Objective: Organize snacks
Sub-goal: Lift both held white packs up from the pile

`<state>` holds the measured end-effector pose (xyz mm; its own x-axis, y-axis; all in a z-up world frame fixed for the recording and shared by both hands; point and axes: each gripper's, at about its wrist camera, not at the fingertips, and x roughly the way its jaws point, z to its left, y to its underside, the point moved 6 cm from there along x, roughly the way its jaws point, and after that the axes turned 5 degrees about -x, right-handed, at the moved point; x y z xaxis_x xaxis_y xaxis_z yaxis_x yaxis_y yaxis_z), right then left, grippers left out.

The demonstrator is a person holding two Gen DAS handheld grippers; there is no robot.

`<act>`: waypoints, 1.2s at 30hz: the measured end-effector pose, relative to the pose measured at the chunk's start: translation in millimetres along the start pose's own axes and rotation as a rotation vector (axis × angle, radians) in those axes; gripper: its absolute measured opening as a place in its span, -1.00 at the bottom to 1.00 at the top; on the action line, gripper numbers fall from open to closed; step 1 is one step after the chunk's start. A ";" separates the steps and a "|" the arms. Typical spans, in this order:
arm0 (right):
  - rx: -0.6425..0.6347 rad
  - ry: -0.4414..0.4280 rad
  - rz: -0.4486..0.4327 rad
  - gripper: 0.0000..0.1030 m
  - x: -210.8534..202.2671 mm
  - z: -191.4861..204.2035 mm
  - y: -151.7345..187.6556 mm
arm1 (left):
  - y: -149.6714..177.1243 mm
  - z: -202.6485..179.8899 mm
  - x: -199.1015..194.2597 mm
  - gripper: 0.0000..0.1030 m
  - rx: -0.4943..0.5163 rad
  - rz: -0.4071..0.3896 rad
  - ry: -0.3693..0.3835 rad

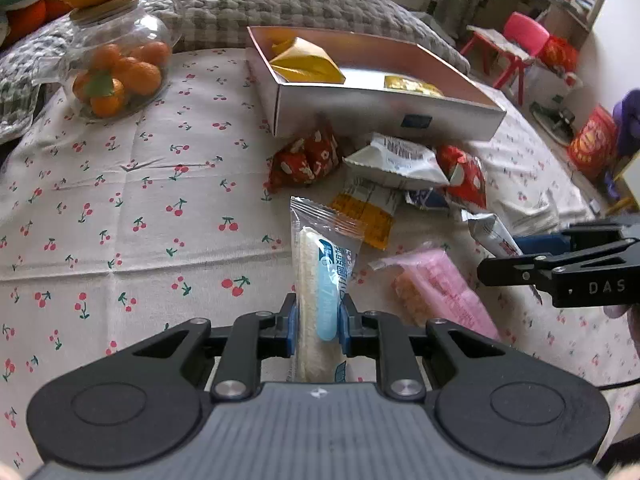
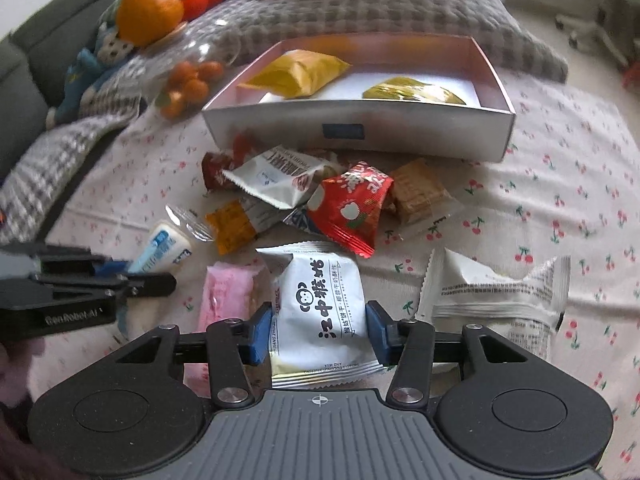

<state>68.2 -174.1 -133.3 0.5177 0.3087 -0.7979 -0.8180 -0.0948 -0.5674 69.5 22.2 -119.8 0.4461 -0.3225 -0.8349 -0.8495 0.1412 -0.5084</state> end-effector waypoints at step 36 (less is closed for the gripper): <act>0.192 -0.046 -0.053 -0.78 -27.8 -18.2 -19.1 | -29.8 -4.7 -19.5 -0.66 -0.122 -0.053 0.072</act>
<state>74.0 -198.1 -104.0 0.5530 0.3519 -0.7553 -0.8249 0.1033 -0.5558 84.8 19.8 -87.3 0.4739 -0.3933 -0.7878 -0.8549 0.0087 -0.5186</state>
